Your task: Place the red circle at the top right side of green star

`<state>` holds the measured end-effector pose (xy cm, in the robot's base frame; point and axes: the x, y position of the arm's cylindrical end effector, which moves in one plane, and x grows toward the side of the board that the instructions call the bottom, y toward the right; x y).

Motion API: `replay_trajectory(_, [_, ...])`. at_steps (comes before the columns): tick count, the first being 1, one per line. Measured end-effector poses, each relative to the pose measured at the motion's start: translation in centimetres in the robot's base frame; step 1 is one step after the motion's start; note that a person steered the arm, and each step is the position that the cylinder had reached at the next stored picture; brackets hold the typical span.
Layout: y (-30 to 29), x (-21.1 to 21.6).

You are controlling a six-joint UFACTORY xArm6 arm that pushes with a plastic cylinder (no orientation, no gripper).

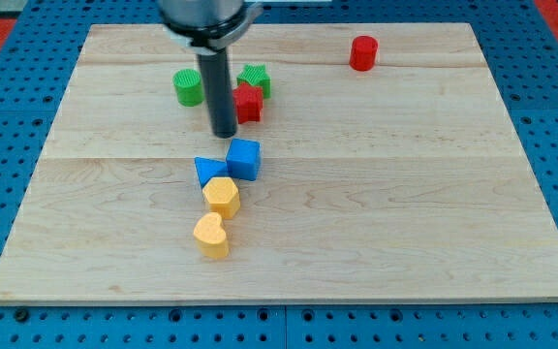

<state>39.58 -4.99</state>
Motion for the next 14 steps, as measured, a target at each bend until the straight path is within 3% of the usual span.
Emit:
replay_trajectory(1, [4.6,2.9])
replay_trajectory(2, [3.8,5.5])
replay_trajectory(3, [10.9,0.3])
replay_trajectory(4, [16.8,-10.2])
replay_trajectory(5, [19.0,-16.3])
replay_trajectory(6, [21.1,-17.5])
replay_trajectory(7, [26.7,-20.1])
replay_trajectory(8, [23.9,-20.4])
replay_trajectory(9, [12.1,-20.3])
replay_trajectory(10, [-0.1,-17.1])
replay_trajectory(11, [1.5,-14.1])
replay_trajectory(12, [-7.8,-12.1])
replay_trajectory(13, [-17.8,-12.2])
replay_trajectory(14, [-18.2,-19.0])
